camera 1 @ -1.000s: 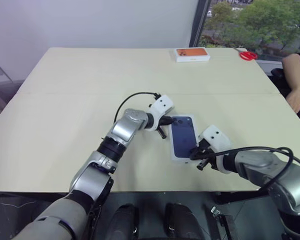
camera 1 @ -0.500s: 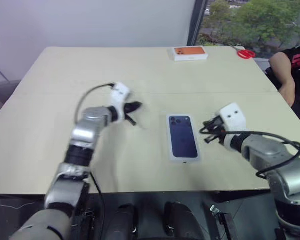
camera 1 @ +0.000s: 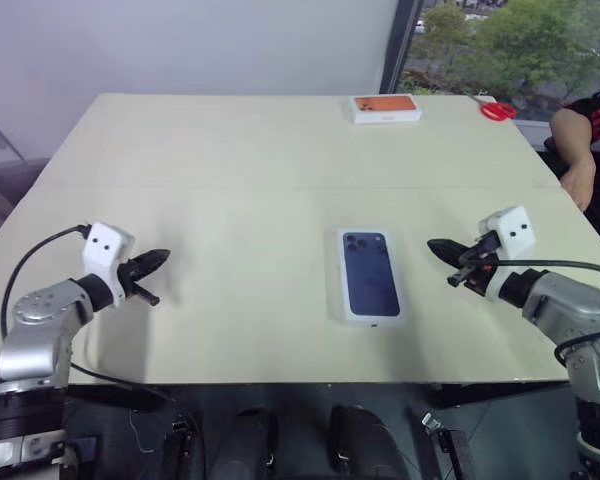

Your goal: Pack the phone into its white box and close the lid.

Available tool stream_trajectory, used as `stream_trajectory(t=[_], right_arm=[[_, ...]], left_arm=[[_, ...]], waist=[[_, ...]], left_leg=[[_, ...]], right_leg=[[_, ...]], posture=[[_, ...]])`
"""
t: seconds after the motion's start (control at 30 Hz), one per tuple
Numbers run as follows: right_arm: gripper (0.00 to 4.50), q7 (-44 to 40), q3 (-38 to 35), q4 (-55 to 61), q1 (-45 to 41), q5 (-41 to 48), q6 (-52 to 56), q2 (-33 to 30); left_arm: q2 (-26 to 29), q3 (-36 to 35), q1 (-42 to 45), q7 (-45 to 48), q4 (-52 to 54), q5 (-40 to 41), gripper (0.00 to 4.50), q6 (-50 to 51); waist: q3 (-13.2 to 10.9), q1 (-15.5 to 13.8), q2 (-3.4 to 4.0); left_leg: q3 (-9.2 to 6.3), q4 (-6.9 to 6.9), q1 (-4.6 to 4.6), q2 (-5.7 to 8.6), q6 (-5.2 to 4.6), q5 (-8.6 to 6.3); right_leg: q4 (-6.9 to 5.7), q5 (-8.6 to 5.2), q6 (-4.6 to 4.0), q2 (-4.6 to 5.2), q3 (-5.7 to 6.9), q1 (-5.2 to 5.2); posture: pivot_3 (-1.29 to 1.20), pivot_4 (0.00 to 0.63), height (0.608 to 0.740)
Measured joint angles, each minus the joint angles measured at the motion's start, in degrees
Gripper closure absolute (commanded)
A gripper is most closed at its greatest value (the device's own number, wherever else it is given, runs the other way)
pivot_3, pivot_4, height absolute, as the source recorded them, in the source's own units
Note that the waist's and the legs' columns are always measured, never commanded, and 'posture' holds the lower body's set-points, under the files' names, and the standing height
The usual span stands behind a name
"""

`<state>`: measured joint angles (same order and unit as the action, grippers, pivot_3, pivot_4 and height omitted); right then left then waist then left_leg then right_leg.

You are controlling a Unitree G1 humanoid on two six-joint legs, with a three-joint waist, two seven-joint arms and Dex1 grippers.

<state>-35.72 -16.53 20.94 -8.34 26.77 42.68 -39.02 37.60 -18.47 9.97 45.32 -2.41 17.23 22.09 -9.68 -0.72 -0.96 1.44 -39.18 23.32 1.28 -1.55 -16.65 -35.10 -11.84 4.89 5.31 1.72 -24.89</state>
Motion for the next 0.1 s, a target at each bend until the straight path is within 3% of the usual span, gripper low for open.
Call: stream_trajectory(t=[0.1], right_arm=[[4.42, -0.2, 1.1, 0.0, 0.3, -0.3, -0.8, 0.0]], left_arm=[[0.0, -0.4, -0.3, -0.6, 0.0, 0.9, 4.5, 0.1]], waist=[[0.0, 0.1, 0.01]], left_leg=[[0.0, 0.02, 0.0, -0.01, 0.0, 0.0]], right_leg=[[-0.02, 0.0, 0.0, 0.0, -0.01, -0.03]], posture=[[0.0, 0.15, 0.74]])
